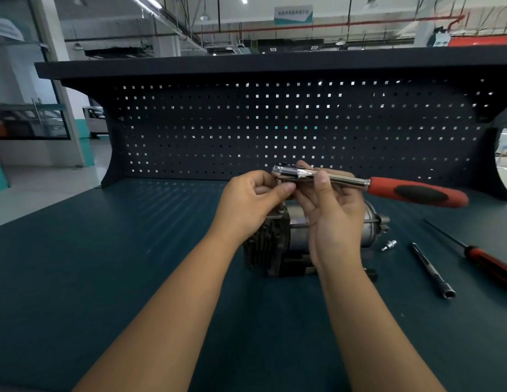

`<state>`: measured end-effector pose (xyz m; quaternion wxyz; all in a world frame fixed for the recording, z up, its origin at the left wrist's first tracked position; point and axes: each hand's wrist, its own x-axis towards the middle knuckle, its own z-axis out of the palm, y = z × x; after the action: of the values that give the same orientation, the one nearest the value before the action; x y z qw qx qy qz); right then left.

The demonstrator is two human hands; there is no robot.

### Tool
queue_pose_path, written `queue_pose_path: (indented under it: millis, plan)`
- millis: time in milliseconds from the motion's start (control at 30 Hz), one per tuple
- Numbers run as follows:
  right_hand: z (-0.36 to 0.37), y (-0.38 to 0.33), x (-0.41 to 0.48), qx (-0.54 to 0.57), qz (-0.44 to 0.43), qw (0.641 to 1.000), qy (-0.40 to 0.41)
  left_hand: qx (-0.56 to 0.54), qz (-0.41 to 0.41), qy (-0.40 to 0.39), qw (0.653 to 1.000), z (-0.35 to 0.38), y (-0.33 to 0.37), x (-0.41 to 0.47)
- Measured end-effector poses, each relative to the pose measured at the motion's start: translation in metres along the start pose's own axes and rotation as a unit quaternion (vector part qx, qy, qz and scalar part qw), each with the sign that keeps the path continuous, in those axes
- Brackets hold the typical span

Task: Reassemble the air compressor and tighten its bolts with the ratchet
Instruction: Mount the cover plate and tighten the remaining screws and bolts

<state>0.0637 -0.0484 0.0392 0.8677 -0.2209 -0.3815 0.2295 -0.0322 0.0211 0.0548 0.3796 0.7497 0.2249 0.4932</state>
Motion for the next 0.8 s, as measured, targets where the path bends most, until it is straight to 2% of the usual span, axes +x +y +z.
queue_pose_path:
  millis: [33, 100, 200, 267, 367, 467, 533, 600, 667, 733, 800]
  plan:
    - [0.000, 0.003, -0.003, -0.065, -0.058, 0.996, 0.002, -0.006, -0.005, 0.001, 1.000, 0.000, 0.000, 0.000]
    - [0.001, 0.008, -0.010, -0.200, -0.169, 0.965, -0.015, -0.029, -0.018, 0.005, 0.999, 0.001, -0.001, 0.000]
    - [0.002, 0.014, -0.017, -0.321, -0.225, 0.920, -0.023, -0.058, -0.032, 0.008, 0.998, -0.001, -0.003, -0.001]
    - [0.004, 0.015, -0.020, -0.318, -0.234, 0.918, -0.027, -0.058, -0.030, 0.007, 0.998, -0.001, -0.003, 0.000]
    - [0.009, 0.008, -0.017, -0.217, -0.168, 0.961, -0.023, -0.078, -0.035, 0.000, 0.996, -0.002, -0.001, 0.001]
    - [0.007, -0.003, -0.005, -0.041, -0.015, 0.999, -0.007, -0.065, -0.027, -0.003, 0.998, -0.003, -0.001, 0.001]
    - [0.002, -0.009, 0.003, 0.063, 0.081, 0.995, -0.013, -0.043, -0.018, 0.003, 0.999, -0.002, -0.001, 0.000]
    - [-0.001, -0.012, 0.005, 0.088, 0.112, 0.990, -0.017, -0.027, -0.014, 0.004, 1.000, -0.002, -0.001, 0.000]
    - [0.000, -0.007, 0.002, 0.058, 0.075, 0.995, -0.008, -0.018, -0.014, -0.003, 1.000, -0.001, 0.001, 0.000]
    - [0.003, -0.003, -0.004, -0.050, -0.033, 0.998, 0.008, -0.007, -0.018, -0.009, 1.000, -0.001, 0.001, 0.000]
    - [0.005, 0.002, -0.010, -0.167, -0.143, 0.976, 0.005, -0.016, -0.027, -0.014, 0.999, -0.001, 0.001, -0.001]
